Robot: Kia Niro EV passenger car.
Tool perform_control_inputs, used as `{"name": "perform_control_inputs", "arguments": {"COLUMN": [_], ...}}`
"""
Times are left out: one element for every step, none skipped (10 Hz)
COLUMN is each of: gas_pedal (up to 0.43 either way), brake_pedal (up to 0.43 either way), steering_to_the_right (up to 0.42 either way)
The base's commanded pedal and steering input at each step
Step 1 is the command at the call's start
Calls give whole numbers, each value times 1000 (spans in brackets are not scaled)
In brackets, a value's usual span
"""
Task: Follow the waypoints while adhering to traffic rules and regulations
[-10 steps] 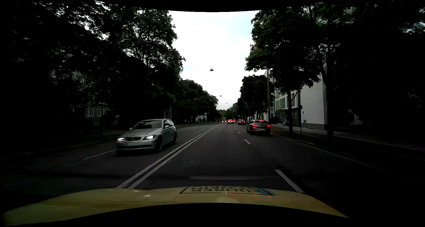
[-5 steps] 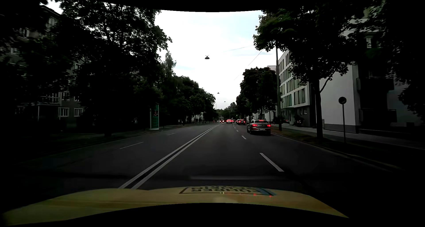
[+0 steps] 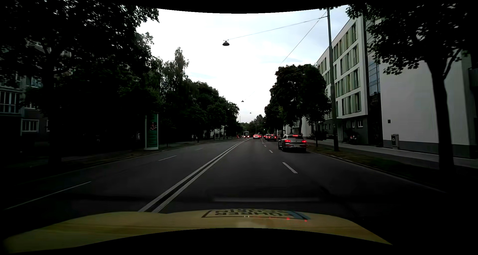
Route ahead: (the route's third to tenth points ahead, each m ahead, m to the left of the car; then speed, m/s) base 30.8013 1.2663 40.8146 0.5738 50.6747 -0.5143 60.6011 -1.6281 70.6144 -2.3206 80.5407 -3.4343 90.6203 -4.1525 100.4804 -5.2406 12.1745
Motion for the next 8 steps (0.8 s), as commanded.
{"name": "perform_control_inputs", "arguments": {"gas_pedal": [28, 28, 28, 28, 28, 28, 28, 28], "brake_pedal": [0, 0, 0, 0, 0, 0, 0, 0], "steering_to_the_right": [9, 9, 9, 9, 9, 8, 8, 8]}}
